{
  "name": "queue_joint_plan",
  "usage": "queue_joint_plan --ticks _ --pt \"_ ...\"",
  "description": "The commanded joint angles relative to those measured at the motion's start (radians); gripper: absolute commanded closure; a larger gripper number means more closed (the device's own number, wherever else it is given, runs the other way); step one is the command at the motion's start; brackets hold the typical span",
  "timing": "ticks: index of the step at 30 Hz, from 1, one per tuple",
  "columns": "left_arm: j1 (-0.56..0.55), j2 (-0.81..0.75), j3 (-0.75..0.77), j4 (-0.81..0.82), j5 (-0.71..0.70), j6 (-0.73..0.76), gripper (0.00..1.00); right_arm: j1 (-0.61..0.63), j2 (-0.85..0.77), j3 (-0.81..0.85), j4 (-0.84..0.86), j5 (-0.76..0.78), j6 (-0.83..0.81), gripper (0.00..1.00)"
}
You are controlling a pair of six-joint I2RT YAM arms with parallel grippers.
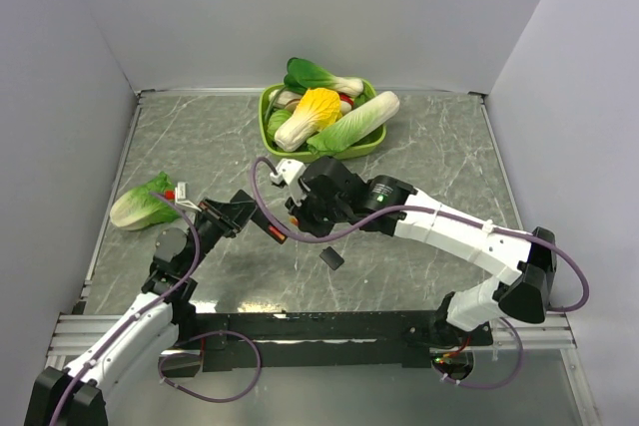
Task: Load the batteries into the remote control
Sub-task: Load the battery into the remote control.
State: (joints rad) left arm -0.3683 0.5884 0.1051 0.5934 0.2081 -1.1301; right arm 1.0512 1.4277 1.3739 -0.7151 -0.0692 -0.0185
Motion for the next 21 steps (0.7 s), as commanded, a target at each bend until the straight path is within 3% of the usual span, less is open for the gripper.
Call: queue_joint_plan --ticks 1,21 --pt "-0.001 0.008 -0.011 0.120 -0.013 -0.048 0.99 0.023 0.048 0.077 -0.040 0.016 0.014 1.00" --pt "-0.003 0.034 -0.051 0.190 -0.032 -0.119 0.99 0.050 0.223 0.208 -0.112 0.039 0.012 1.00"
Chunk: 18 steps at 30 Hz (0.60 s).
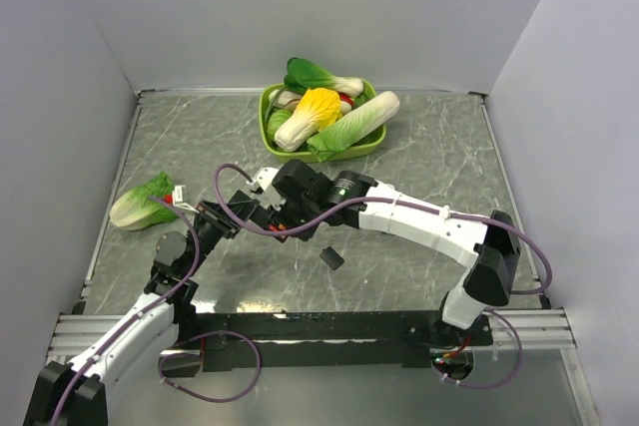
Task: Load the batteries into the remote control
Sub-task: Load the battery into the remote control.
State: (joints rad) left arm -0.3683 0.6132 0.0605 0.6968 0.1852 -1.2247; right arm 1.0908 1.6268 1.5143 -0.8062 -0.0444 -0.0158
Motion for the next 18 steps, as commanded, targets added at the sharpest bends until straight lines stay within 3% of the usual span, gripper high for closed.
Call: queue_joint_plan --ticks 1,18 --pt "-0.003 0.011 -0.010 0.098 -0.006 -0.028 0.99 0.012 0.028 0.069 -0.021 0.017 0.010 1.00" --pt "-0.003 -0.007 -0.027 0.112 -0.016 -0.062 0.99 0.026 0.090 0.127 -0.074 0.067 0.014 1.00"
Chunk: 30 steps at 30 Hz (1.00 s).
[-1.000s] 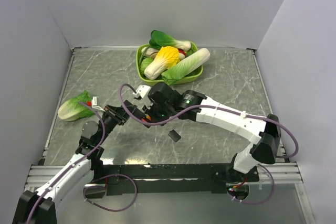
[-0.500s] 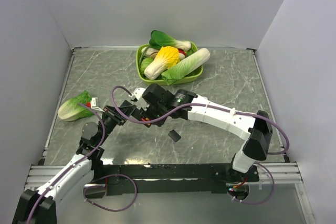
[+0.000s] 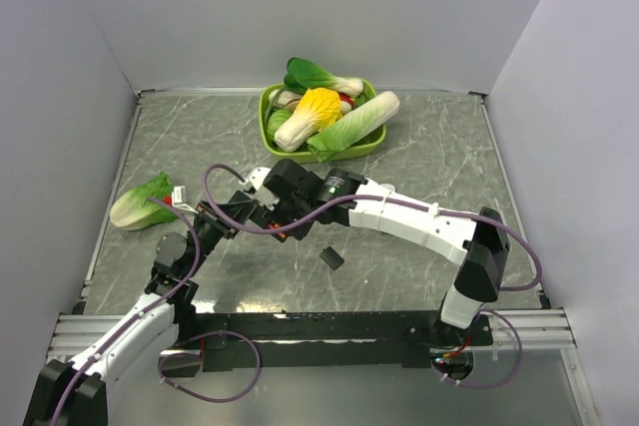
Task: Load the batteries into the remote control
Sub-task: Load the battery into the remote control.
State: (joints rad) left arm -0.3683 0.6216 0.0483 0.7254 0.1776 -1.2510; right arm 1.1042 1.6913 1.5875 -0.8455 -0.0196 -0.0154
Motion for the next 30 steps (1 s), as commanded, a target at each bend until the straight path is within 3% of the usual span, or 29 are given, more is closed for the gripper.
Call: queue_joint_plan --ticks 1,18,30 --pt "-0.003 -0.014 -0.018 0.091 -0.010 -0.044 0.99 0.013 0.031 0.057 -0.043 0.046 0.014 1.00" --pt "-0.018 -0.060 -0.036 0.071 -0.052 -0.074 0.99 0.029 0.088 0.134 -0.122 0.122 0.071 0.94" --pt "-0.037 -0.028 -0.047 0.123 -0.072 -0.126 0.99 0.039 0.110 0.160 -0.142 0.142 0.069 0.83"
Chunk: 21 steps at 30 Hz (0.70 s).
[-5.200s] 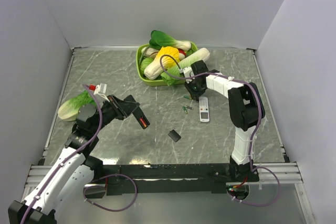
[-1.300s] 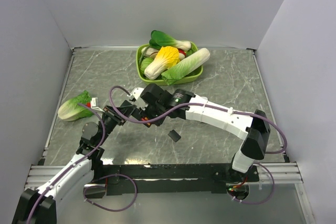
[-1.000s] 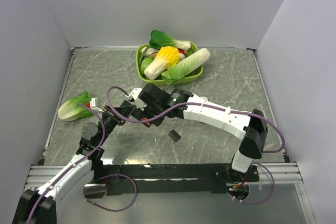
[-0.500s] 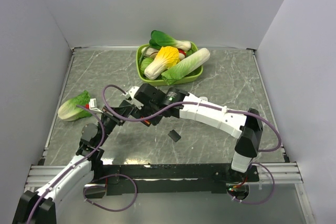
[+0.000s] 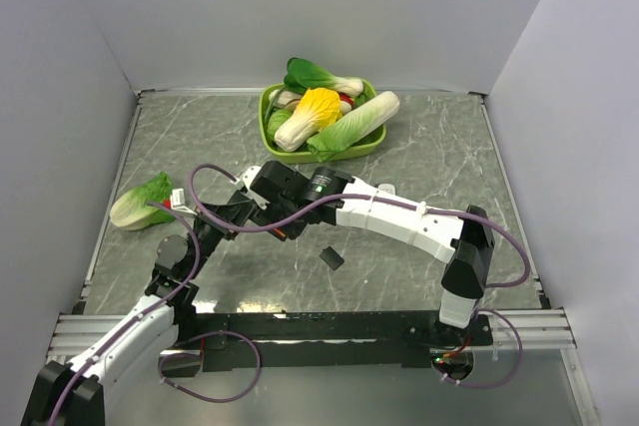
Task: Load the batteries into the remote control
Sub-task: Load the battery into the remote control.
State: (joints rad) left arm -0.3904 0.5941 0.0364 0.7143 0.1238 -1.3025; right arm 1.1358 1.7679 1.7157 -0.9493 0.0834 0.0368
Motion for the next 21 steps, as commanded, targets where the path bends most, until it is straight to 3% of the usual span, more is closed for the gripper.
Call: queue_joint_plan --ticks 1,7,13,21 --pt "-0.016 0.000 -0.035 0.139 -0.021 -0.078 0.99 0.004 0.031 0.032 -0.043 0.042 0.018 0.81" --pt "-0.022 0.004 -0.058 0.149 -0.041 -0.112 0.99 0.007 0.033 0.036 -0.046 0.055 0.015 0.80" --pt "-0.022 -0.004 -0.066 0.146 -0.055 -0.132 0.98 0.007 0.030 0.045 -0.048 0.061 0.014 0.70" --pt "-0.022 0.003 -0.069 0.149 -0.050 -0.133 0.99 0.007 0.005 0.041 -0.034 0.056 0.015 0.66"
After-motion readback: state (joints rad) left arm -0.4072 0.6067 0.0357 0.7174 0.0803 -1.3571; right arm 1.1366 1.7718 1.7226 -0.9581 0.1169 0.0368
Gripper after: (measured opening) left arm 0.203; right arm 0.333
